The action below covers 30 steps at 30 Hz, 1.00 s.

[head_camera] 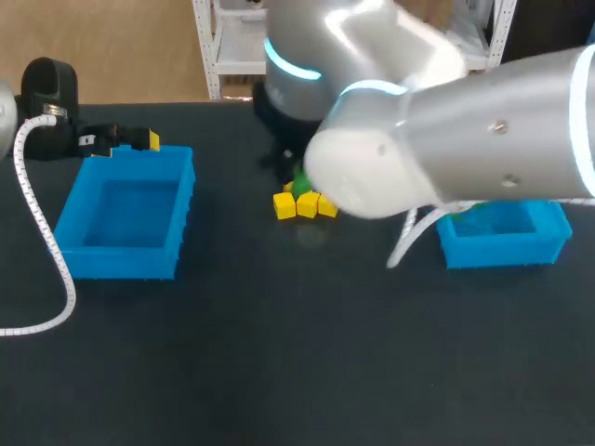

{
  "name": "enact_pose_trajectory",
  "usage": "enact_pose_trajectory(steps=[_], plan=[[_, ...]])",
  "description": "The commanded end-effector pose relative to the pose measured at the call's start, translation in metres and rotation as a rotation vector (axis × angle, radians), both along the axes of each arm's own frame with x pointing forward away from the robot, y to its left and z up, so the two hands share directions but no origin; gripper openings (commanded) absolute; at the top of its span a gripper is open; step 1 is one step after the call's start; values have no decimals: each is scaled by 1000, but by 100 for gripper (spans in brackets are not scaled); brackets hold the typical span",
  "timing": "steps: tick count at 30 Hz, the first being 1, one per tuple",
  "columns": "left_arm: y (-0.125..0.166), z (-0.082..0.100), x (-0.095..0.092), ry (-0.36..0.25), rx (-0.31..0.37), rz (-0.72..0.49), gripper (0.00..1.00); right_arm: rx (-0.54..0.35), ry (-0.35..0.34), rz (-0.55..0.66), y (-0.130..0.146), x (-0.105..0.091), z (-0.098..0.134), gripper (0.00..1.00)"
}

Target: Put the green cubes in the right bin and the yellow cubes in the left bin.

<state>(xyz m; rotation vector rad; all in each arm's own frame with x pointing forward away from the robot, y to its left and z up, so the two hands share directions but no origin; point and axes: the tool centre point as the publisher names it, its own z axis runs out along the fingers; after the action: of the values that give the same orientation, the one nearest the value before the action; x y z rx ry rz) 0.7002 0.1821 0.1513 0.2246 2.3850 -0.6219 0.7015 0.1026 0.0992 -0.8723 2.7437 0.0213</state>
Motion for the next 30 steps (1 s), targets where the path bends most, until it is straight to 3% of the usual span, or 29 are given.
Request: enact_pose_trajectory(steps=[1, 12, 18, 21, 30], plan=[[2, -1, 0, -6, -8, -6, 100, 86, -109, -52, -49, -8, 31, 0], [2, -1, 0, -6, -8, -6, 100, 101, -128, -348, -150, 25, 28, 0], [2, -1, 0, -6, -8, -6, 100, 96, -106, -499, -204, 35, 12, 0], [2, -1, 0, -6, -8, -6, 100, 141, -65, -586, -229, 39, 4, 0], [2, -1, 0, -6, -8, -6, 100, 231, -7, -723, -268, 50, -11, 0]])
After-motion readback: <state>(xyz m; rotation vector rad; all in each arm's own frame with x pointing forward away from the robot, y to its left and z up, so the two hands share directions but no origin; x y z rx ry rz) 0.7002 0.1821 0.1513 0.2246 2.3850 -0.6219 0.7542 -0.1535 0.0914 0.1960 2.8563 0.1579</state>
